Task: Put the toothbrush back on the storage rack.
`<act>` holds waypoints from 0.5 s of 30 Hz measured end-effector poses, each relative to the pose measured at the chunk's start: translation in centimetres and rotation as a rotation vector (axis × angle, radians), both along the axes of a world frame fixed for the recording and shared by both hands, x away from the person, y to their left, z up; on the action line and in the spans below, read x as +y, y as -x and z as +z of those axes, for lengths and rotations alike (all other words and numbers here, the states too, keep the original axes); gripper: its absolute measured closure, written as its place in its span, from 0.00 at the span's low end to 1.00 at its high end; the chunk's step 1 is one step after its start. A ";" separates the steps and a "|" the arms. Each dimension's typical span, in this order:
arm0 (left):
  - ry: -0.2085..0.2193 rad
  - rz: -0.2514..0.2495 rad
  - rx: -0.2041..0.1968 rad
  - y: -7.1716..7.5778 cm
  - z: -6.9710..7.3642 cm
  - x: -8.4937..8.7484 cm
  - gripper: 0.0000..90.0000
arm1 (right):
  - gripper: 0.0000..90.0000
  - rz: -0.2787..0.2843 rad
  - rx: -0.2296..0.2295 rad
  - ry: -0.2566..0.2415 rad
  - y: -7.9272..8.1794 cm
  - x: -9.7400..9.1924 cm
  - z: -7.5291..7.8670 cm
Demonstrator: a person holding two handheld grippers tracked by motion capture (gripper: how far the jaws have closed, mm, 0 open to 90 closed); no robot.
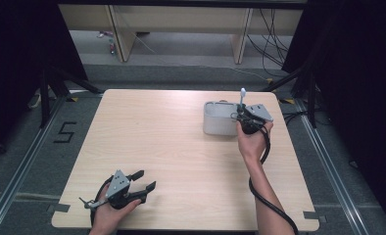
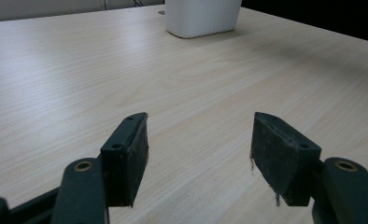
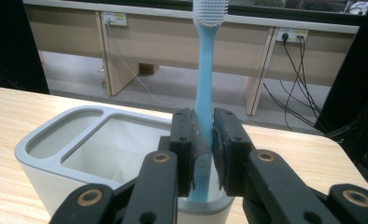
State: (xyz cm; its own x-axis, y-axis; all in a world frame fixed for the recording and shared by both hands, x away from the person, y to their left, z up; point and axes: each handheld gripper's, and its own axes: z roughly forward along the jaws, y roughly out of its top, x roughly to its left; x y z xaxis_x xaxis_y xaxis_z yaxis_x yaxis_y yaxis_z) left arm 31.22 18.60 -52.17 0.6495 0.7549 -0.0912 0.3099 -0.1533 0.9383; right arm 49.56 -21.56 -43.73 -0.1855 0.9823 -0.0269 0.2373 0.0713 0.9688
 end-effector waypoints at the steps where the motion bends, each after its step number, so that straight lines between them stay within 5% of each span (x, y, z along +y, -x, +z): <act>1: -0.002 -0.001 -0.001 0.0 0.0 0.0 0.40 | 0.88 -0.004 0.003 0.000 0.1 0.0 0.0; 15: -0.004 -0.001 -0.002 0.0 0.0 0.0 0.40 | 0.88 0.005 -0.003 0.019 0.0 -0.2 -0.7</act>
